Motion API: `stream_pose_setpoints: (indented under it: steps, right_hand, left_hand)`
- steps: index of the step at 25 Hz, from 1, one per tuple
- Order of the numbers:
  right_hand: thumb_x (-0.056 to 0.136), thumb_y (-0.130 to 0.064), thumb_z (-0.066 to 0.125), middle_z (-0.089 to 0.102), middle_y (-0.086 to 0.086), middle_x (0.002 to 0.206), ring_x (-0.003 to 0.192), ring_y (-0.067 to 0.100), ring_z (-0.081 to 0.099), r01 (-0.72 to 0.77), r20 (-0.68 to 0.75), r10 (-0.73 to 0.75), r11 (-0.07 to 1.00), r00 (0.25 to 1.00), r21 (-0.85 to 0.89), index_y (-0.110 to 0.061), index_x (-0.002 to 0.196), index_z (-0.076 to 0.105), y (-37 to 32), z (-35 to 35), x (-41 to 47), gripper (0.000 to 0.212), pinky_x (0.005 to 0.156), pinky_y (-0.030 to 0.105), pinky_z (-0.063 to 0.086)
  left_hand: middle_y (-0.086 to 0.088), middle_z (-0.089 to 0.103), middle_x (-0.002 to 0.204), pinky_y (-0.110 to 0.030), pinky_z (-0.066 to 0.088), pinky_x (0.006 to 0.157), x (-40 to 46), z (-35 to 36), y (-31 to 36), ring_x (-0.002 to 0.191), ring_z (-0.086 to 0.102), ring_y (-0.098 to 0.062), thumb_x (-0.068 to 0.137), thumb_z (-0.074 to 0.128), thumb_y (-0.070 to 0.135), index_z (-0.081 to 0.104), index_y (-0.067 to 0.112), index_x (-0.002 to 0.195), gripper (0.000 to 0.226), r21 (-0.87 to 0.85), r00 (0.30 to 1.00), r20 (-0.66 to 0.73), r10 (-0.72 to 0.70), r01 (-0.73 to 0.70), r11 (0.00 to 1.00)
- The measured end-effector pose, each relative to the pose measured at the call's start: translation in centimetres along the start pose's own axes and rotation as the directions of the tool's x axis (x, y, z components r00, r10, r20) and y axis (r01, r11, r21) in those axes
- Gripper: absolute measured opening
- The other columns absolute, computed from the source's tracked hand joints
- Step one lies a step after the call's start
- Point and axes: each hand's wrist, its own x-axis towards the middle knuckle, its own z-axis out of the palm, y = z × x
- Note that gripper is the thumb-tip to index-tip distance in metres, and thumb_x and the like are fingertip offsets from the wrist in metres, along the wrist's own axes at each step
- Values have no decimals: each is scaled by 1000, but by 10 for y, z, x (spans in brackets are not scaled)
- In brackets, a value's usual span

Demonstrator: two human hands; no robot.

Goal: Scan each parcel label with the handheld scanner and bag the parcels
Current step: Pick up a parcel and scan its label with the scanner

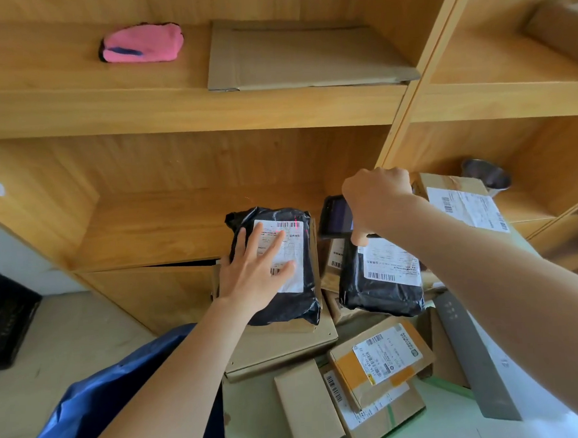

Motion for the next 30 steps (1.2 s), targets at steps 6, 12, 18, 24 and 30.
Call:
stream_pose_setpoints:
  steps: [6,12,18,24,30]
  right_hand:
    - [74,-31,86,56,1,78,81,26,59,37,59,-35,999,998,-35,-13,79,53,1,-1,2,38,77,36,48]
    - [80,-27,82,54,2,76,81,27,59,51,26,-50,998,998,-21,-13,89,58,2,5,8,29,77,37,45]
    - [76,-31,85,55,1,76,80,26,59,40,37,-38,998,999,-46,-13,78,52,5,7,10,37,76,37,47]
    - [65,-58,86,59,1,79,75,20,58,-6,115,-89,766,989,643,-9,96,65,-1,43,30,61,64,30,43]
    - [63,-46,92,75,5,96,87,19,71,-254,269,-75,164,960,953,-9,99,71,-61,109,32,55,77,32,60]
  left_hand:
    - [-2,18,161,-67,12,114,12,-14,17,151,1,-31,87,29,71,28,40,150,71,129,990,-126,-58,75,989]
    - [-4,16,165,-46,13,122,38,-6,29,152,4,-29,97,28,59,23,41,154,60,108,988,-92,127,-117,987]
    - [-10,5,166,-53,-1,121,39,-3,27,152,0,-31,97,24,62,20,52,151,56,90,987,-55,149,-144,986]
    - [-1,42,149,-40,43,103,-6,-20,-13,137,40,-23,91,59,48,38,29,149,65,-606,895,-180,-407,225,763]
    - [7,71,109,-32,53,76,-23,-21,-23,98,66,-16,88,67,46,65,28,116,34,-860,842,286,-457,436,265]
